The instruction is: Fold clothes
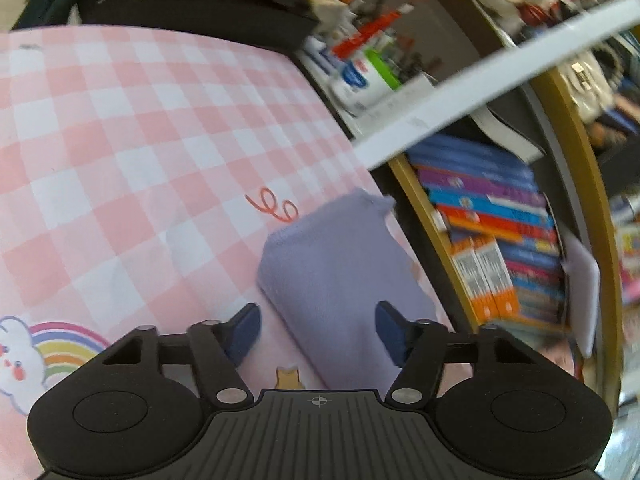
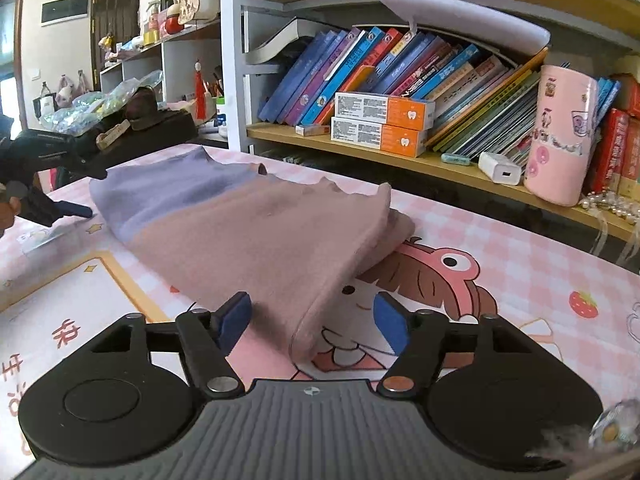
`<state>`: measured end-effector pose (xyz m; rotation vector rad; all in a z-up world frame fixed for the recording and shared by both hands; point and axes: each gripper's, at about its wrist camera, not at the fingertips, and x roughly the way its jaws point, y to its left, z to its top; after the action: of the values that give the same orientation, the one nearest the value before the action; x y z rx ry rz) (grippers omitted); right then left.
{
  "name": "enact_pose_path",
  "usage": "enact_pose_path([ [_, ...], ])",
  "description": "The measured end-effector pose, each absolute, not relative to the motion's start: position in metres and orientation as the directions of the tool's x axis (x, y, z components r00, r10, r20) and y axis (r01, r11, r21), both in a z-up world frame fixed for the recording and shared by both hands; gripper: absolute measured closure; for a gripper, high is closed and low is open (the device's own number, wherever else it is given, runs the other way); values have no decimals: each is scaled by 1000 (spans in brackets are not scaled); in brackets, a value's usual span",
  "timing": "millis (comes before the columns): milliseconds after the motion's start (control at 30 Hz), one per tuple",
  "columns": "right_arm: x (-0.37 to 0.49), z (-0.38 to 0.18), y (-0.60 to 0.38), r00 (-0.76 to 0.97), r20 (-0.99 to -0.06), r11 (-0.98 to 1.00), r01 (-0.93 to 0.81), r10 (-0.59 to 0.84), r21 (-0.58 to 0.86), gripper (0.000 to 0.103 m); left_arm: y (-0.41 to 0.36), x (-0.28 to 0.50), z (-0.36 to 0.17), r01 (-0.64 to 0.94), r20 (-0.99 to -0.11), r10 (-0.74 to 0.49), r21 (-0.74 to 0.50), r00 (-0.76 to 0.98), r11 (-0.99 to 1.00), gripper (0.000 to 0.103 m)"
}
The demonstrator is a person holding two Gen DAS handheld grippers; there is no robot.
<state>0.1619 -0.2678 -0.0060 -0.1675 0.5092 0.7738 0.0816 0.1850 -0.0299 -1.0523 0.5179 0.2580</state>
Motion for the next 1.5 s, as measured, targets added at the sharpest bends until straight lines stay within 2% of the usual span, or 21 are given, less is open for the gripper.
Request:
enact_pose_path([
  [167, 173, -5, -263, 574, -499, 694, -716, 650, 81, 49, 185, 85, -35, -449, -502, -15, -787, 865, 422, 53],
  [233, 175, -6, -266, 555, -494, 686, -717, 669, 124, 52, 185, 84, -39, -452, -497, -7, -795, 868, 405, 66],
  [333, 179, -3, -275, 531, -465, 672, -709, 709, 215, 52, 186, 81, -44, -439, -480, -2, -803, 877, 404, 77],
  [433, 185, 2, -283, 549, -443, 689, -671, 709, 272, 53, 186, 79, -47, -424, -465, 6, -802, 885, 422, 84],
  [500, 186, -1, -279, 580, -477, 729, -649, 660, 220, 57, 175, 80, -31, -387, -437, 22, -772, 899, 504, 88],
  [533, 187, -3, -277, 586, -501, 743, -641, 637, 194, 66, 167, 80, -20, -352, -411, 24, -749, 911, 561, 88],
  [567, 187, -7, -275, 584, -518, 748, -638, 625, 183, 70, 159, 81, -9, -317, -384, 24, -721, 923, 616, 88],
  [600, 188, -10, -273, 580, -531, 750, -638, 617, 175, 71, 154, 82, -1, -296, -376, 18, -697, 926, 654, 88],
  [633, 188, -12, -272, 577, -534, 748, -641, 618, 172, 73, 149, 85, 5, -279, -375, 10, -674, 927, 684, 83],
  [700, 186, -12, -270, 581, -536, 746, -649, 612, 147, 73, 151, 88, 2, -301, -403, 11, -666, 915, 682, 77],
  [867, 184, -14, -269, 589, -537, 746, -655, 604, 120, 73, 165, 94, -22, -366, -461, 2, -703, 888, 610, 75],
  [900, 184, -14, -269, 589, -537, 745, -656, 604, 120, 73, 166, 96, -26, -370, -466, 0, -703, 885, 608, 72],
  [1100, 185, -15, -270, 586, -536, 744, -656, 608, 127, 73, 166, 107, -41, -380, -454, 5, -741, 891, 553, 58],
  [1167, 184, -15, -270, 584, -536, 743, -656, 609, 129, 73, 164, 111, -41, -381, -448, 17, -740, 894, 554, 57],
  [1267, 184, -15, -269, 582, -536, 742, -657, 611, 133, 73, 161, 116, -43, -387, -448, 32, -732, 894, 560, 66],
  [1300, 184, -15, -269, 581, -537, 742, -657, 612, 133, 73, 161, 117, -45, -393, -454, 34, -730, 890, 560, 80],
  [1333, 184, -15, -269, 581, -537, 741, -658, 612, 133, 73, 161, 118, -48, -389, -453, 24, -735, 891, 555, 87],
  [1400, 184, -15, -269, 574, -537, 738, -660, 618, 144, 76, 164, 118, -52, -372, -441, 4, -751, 897, 546, 90],
  [1433, 184, -16, -270, 565, -536, 734, -660, 627, 162, 82, 166, 115, -51, -362, -437, -9, -756, 899, 545, 91],
  [1500, 184, -15, -269, 556, -537, 731, -658, 634, 183, 86, 170, 108, -48, -340, -428, -38, -767, 903, 544, 93],
])
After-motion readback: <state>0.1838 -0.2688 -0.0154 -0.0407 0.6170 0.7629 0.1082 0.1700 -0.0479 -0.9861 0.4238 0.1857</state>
